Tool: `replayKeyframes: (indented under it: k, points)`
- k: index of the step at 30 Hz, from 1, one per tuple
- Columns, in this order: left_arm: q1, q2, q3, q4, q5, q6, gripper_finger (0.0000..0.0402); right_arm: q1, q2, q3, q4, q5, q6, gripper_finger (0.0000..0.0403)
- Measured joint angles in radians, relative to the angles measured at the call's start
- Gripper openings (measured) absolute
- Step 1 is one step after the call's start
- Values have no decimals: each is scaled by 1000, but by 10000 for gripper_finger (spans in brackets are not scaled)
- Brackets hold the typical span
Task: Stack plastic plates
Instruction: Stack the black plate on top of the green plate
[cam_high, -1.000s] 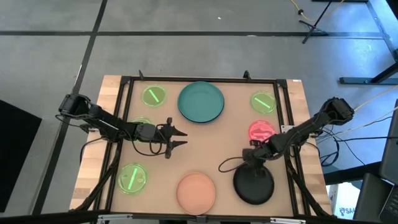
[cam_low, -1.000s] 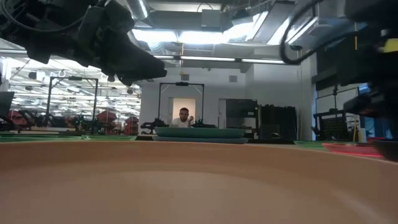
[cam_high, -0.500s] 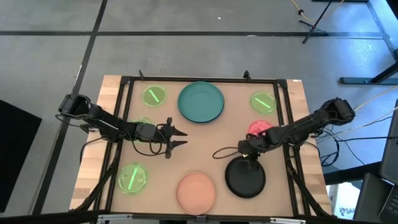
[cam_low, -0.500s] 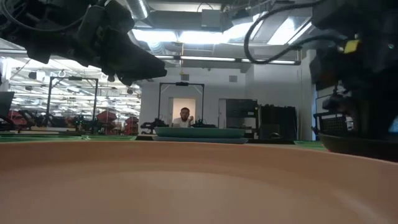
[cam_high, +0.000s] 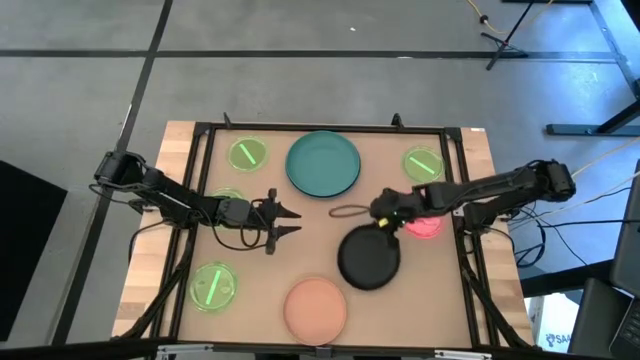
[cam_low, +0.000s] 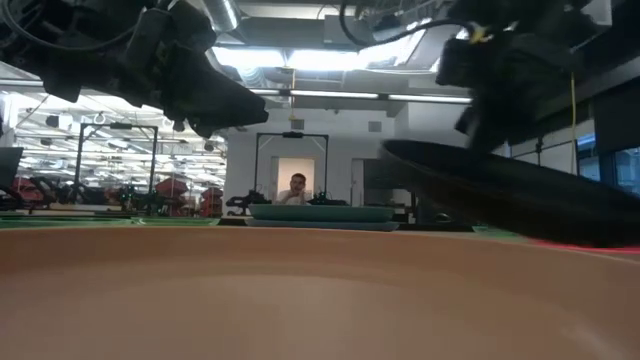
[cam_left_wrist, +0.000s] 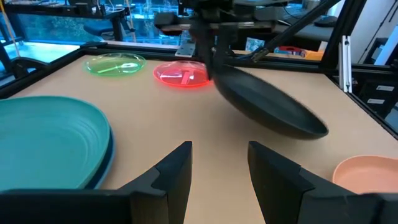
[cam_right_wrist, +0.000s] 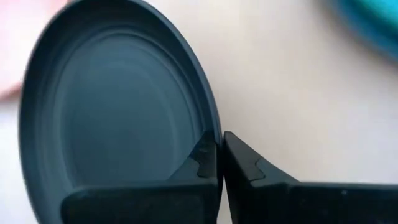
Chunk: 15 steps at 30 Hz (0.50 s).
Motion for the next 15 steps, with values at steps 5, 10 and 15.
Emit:
replayKeyframes:
  k: [5,10,15]
  points:
    - [0,0,0,0,0,2,150,-107,0,0,133,39,-2,0]
    - [0,0,0,0,-10,5,150,-226,0,1,274,89,-2,0]
    - [0,0,0,1,-10,5,150,-361,4,1,395,133,-2,0]
